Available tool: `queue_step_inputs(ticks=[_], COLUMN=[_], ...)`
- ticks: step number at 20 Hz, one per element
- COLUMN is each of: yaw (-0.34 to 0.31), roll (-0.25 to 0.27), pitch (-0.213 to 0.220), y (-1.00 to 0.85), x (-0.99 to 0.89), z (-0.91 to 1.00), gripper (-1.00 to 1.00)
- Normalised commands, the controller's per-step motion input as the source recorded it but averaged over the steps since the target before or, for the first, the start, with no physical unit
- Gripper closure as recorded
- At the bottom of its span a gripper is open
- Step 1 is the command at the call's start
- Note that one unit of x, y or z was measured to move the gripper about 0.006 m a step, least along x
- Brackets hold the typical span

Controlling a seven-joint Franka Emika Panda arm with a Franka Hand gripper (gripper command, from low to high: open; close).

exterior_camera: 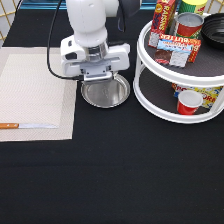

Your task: Arrange plate and fork

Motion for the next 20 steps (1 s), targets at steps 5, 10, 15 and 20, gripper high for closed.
queue_step_inputs(ticks=[5,10,15,20], yaw=[0.000,0.000,-0.083,-0.111], roll=[0.011,0.030,0.037,0.021], pitch=[0.029,0.065,0.043,0.018], y=[0.04,0.01,-0.30,-0.42], x=[0.28,0.45,0.37,0.34], z=[-0.12,0.02,0.00,0.04], gripper=[-1.00,-1.00,-1.00,-1.00])
